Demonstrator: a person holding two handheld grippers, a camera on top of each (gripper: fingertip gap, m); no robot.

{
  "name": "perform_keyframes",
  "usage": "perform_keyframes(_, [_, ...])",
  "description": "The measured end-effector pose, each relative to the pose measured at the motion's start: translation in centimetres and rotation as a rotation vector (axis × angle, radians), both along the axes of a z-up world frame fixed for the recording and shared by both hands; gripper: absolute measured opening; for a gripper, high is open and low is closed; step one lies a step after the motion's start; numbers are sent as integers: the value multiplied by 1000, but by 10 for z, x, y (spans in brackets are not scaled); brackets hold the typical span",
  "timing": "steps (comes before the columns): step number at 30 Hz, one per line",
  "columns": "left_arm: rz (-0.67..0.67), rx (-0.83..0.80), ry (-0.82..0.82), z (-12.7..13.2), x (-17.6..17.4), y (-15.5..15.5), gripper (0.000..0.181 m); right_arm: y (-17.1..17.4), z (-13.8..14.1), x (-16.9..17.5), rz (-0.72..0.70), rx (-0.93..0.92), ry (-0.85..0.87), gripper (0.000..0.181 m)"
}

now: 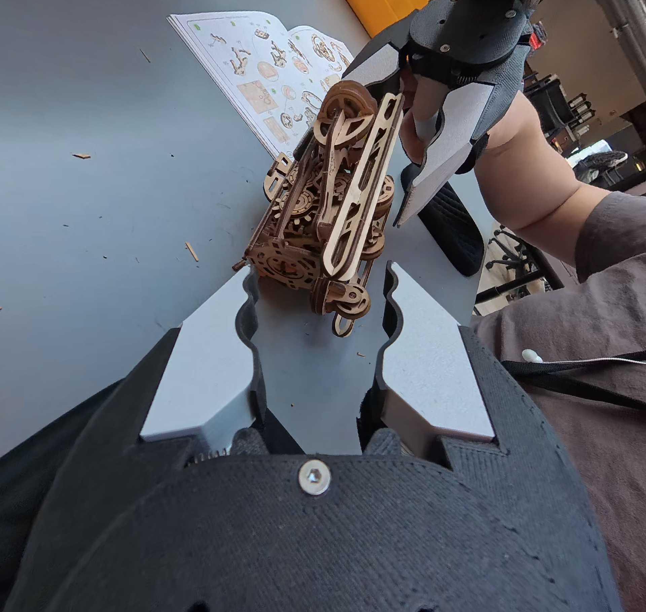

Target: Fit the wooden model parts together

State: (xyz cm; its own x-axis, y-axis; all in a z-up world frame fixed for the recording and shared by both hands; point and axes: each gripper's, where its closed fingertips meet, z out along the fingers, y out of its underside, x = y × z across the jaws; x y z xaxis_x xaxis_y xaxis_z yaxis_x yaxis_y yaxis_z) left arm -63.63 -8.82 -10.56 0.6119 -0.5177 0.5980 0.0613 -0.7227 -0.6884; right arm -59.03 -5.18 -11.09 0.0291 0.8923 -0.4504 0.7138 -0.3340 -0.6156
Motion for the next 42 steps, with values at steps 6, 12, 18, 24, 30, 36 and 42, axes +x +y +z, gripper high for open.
perform_keyframes(6, [26, -30, 13, -4, -2, 5, 65, 1, -4, 2, 6, -19, -32, 86])
perform_keyframes(12, [21, -62, 32, -9, 2, 7, 61, -3, -7, 0, 6, -92, -49, 82])
perform_keyframes(18, [-18, -114, 38, -16, 8, 4, 48, -7, -6, -4, 8, -141, -50, 75])
perform_keyframes(24, [-12, -106, 47, -15, 9, 5, 45, -5, -5, -4, 17, -119, -36, 74])
perform_keyframes(30, [29, 38, 181, -7, 2, 12, 45, -1, 3, -11, 73, 20, 85, 77])
perform_keyframes(36, [99, 143, 281, 4, -10, 22, 45, 0, 10, -21, 159, 111, 222, 94])
perform_keyframes(42, [130, 230, 399, 9, -19, 30, 45, -2, 17, -27, 230, 125, 322, 117])
